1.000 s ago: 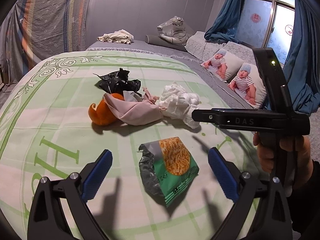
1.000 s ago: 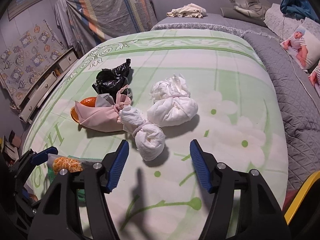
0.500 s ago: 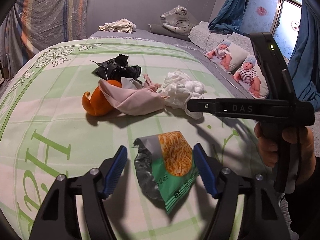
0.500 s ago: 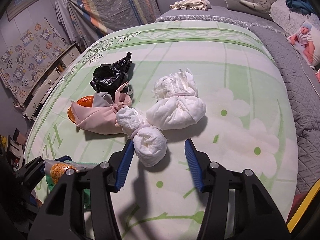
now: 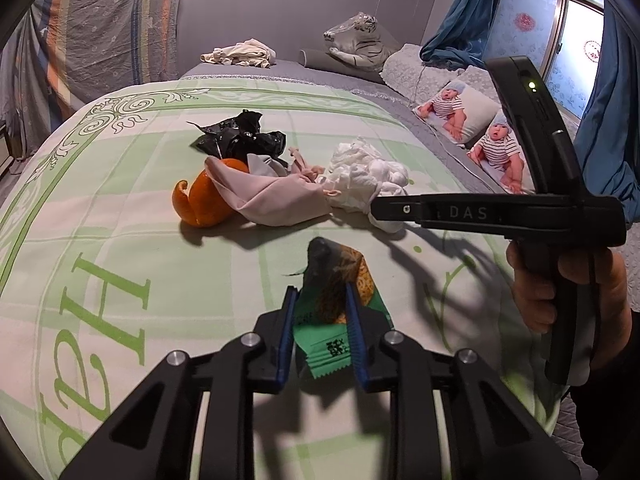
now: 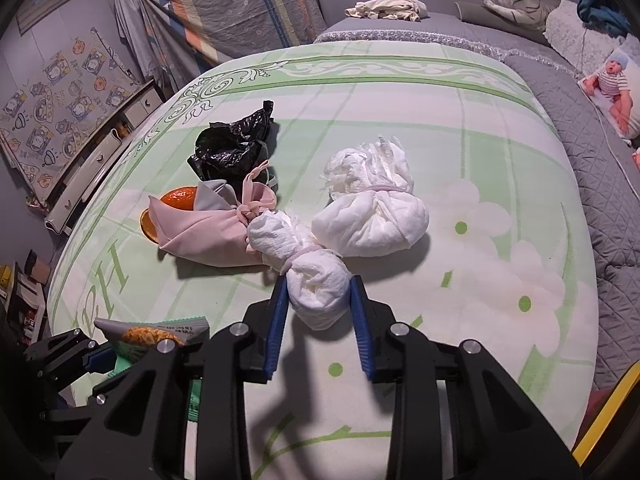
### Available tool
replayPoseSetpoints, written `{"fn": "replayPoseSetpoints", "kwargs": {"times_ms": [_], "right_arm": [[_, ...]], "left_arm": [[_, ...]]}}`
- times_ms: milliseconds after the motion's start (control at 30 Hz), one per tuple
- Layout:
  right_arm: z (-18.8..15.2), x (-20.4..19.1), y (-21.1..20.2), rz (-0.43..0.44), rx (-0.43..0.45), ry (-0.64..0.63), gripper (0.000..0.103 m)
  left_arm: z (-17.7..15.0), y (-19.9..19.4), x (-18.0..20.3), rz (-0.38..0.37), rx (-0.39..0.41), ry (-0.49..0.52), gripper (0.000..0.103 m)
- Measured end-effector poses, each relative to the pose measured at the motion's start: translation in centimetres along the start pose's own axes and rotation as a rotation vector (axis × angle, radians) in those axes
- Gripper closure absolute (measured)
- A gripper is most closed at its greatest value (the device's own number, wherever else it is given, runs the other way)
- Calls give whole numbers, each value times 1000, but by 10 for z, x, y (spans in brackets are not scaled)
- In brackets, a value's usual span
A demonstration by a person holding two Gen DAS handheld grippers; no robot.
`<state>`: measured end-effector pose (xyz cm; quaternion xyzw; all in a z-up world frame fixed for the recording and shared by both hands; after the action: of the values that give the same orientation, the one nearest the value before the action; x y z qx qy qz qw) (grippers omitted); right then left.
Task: Collect trash
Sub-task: 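Grasp the green snack bag with the left tool while the right tool grasps the white tissue bundle, then carry the snack bag and tissue bundle with both tools over the yellow bin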
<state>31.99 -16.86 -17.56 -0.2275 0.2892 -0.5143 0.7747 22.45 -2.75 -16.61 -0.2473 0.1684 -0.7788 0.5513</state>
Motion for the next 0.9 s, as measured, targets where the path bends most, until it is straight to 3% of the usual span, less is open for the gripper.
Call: {"fn": "replayPoseSetpoints", "kwargs": {"times_ms": [467,900], "right_arm": [[6,18,-47,-10,82,75,76],[7,35,-106,-6,181,143,76]], "left_arm": [[3,-18,8,-8,32,1,95],[20,-45,18,8,112,23,97]]}}
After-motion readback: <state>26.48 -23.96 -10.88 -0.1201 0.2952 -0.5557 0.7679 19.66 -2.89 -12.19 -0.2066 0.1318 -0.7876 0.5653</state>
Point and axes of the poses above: each gripper's, at about its wrist camera, not at the fingertips, and y roughly the way its jaws point, x to its right, z to its top, the point moved 5 cm from there along y, roughly the way its jaws point, and after that the axes turned 12 degrees about x, right-handed, at the moved point
